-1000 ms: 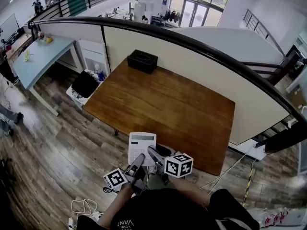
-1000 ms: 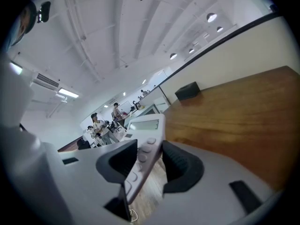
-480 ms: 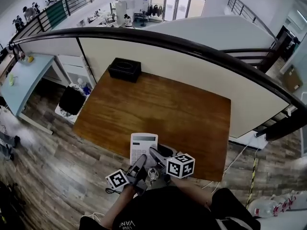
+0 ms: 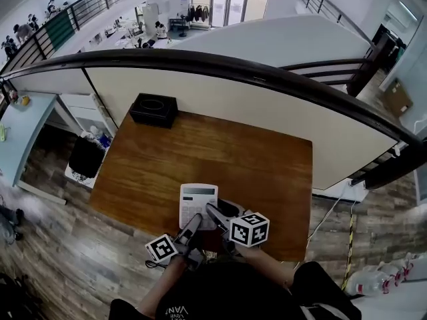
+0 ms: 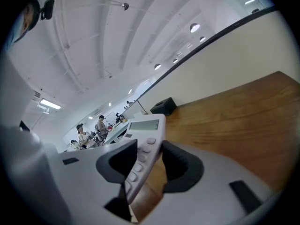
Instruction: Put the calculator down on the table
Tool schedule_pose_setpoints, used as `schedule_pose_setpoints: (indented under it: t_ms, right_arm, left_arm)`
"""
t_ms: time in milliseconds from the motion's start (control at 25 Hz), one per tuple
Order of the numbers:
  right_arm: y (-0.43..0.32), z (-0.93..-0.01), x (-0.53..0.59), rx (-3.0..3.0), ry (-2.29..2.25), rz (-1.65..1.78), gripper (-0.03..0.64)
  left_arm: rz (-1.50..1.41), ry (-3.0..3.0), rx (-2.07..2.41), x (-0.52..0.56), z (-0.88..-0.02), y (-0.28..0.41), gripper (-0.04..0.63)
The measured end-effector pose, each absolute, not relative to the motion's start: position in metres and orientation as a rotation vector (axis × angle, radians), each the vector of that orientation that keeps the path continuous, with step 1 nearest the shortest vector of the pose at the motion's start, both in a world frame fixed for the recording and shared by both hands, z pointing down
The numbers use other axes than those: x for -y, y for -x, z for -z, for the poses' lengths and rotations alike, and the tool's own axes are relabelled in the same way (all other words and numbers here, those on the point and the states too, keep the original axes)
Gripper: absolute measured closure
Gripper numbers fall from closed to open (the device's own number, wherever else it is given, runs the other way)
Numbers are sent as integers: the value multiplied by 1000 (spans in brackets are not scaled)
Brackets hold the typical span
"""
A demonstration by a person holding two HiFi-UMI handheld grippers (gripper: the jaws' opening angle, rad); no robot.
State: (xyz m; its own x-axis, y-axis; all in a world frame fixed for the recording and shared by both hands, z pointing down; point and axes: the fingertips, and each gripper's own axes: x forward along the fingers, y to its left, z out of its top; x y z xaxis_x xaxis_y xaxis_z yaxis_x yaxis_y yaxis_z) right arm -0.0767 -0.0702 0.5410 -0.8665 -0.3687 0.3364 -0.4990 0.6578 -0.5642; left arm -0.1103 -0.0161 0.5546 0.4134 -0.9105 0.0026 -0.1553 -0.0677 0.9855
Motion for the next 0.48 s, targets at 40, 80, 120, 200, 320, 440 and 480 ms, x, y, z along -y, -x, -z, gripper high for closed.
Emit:
schedule_pose_setpoints:
  t_ms: [40, 80, 120, 200, 320, 440, 480]
  right_arm:
    - [75, -541, 75, 2680, -720, -998, 443]
    - [74, -541, 79, 2678, -730, -998, 443]
    - [73, -541, 83, 2676, -742, -1001, 443]
    - [70, -540, 90, 2675, -771, -1009, 443]
    - [68, -539, 100, 2673, -822, -1014, 443]
    - [70, -540, 110, 2662, -883, -1019, 443]
    - [70, -540, 112, 2655, -905, -1024, 443]
  left_arm:
    - [824, -1525, 978, 21, -554, 109, 528]
    - [823, -1522, 970, 26, -554, 107, 528]
    - [821, -1522, 960, 30, -553, 106, 528]
    - [805, -1536, 943, 38, -551, 105, 528]
    - [774, -1551, 920, 49, -551, 106, 528]
    - [761, -1556, 870, 61, -550, 108, 528]
    - [753, -1555, 852, 64, -549, 109, 528]
